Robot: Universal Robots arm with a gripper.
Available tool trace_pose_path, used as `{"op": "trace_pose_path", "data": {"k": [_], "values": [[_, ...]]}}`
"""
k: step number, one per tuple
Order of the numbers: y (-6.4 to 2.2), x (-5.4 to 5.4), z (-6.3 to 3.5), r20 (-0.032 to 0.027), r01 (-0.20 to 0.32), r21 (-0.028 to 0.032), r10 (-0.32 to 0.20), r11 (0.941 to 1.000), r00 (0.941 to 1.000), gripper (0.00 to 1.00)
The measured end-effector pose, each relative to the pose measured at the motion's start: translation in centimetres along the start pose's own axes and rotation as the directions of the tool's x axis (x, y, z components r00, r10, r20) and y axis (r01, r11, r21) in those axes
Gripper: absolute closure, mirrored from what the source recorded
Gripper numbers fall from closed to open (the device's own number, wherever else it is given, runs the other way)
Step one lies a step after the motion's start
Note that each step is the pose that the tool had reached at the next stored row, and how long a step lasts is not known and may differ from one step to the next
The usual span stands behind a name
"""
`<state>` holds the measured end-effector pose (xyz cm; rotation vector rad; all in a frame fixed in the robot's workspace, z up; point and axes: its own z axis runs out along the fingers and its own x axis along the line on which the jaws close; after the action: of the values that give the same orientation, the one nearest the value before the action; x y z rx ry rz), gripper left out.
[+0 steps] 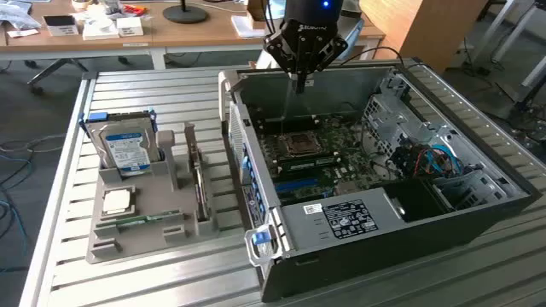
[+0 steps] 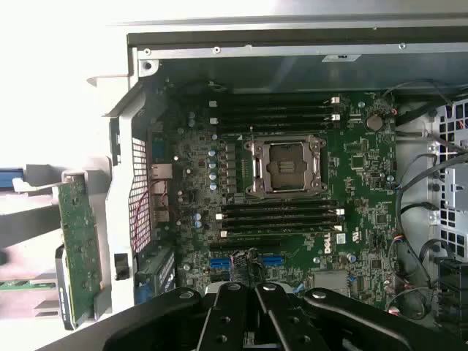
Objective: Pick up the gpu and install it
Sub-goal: 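Reach for the gpu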
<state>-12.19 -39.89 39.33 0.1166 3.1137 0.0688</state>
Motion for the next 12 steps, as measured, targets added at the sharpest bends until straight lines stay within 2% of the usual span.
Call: {"op": "trace_pose_path", "data": {"k": [12], "values": [[-0.02,0.28,-0.01,0.0,0.0,0.0,0.0,1.0,1.0,0.89]]}}
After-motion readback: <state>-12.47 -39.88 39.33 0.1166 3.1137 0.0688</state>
